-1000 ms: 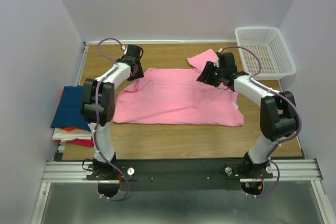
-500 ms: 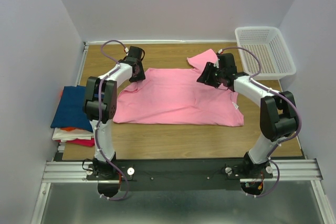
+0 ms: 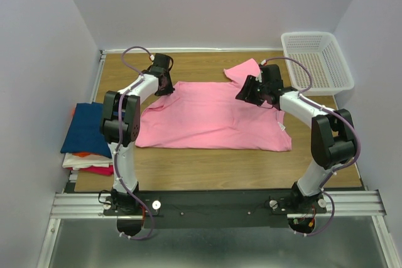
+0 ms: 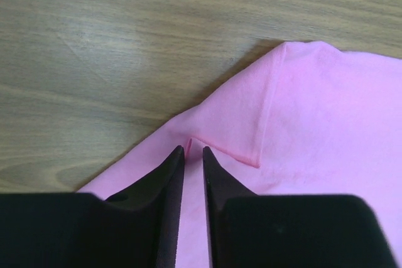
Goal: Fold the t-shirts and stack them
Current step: Fold the tshirt
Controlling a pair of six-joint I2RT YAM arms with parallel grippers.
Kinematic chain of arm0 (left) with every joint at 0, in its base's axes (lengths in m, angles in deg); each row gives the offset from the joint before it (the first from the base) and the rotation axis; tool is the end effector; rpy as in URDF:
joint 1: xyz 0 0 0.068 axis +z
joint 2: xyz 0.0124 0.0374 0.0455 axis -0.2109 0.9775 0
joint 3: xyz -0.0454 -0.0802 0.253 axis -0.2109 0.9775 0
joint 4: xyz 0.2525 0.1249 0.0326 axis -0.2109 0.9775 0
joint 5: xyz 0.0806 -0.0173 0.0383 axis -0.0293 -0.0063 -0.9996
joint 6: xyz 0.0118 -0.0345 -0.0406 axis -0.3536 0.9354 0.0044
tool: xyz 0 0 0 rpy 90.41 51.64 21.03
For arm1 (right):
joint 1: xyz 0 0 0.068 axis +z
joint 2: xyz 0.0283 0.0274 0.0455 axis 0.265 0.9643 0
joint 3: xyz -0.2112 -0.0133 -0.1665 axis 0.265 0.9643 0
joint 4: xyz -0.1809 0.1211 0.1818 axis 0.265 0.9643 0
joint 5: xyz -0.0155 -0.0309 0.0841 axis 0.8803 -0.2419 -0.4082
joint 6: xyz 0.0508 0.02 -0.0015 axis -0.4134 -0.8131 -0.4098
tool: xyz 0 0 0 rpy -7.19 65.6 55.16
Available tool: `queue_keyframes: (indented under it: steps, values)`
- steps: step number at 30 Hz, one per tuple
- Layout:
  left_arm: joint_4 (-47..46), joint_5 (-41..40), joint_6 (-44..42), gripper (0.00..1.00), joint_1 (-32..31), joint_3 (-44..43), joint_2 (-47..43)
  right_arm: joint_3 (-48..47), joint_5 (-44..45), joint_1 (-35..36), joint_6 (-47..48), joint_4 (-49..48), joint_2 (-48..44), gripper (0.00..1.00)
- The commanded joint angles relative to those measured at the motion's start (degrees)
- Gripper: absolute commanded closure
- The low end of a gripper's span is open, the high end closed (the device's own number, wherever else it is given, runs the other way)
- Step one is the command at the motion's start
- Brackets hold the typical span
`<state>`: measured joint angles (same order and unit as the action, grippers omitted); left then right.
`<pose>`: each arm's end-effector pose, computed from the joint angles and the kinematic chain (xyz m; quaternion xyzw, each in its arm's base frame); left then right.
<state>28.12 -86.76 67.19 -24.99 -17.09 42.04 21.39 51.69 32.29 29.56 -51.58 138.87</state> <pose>0.4582 -0.1007 0.1666 -0.1325 0.9430 -0.0618 0.2990 0.3783 0.1229 0.1945 0.0683 0.9099 0.2456 0.3273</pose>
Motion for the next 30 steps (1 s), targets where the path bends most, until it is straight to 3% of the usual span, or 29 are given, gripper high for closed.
queue_keyframes:
  steps: [1, 8, 19, 30]
  values:
    - [0.1, 1.0, -0.3, 0.76, 0.2, -2.0, 0.6, 0.7, -1.1, 0.3, -0.2, -0.9, 0.1, 0.42]
    - [0.5, 0.9, -0.6, 1.0, 0.4, -2.2, 0.0, 0.7, -1.1, 0.3, -0.2, -0.9, 0.0, 0.42]
    - [0.5, -1.3, -0.7, 1.0, 4.6, -4.4, -2.0, 0.4, -1.3, 0.4, -0.2, -1.1, 0.1, 0.42]
    - [-0.8, -2.6, -1.3, 1.0, 8.5, -11.0, 2.5, 0.8, -1.2, 0.4, 0.1, -1.6, -0.1, 0.42]
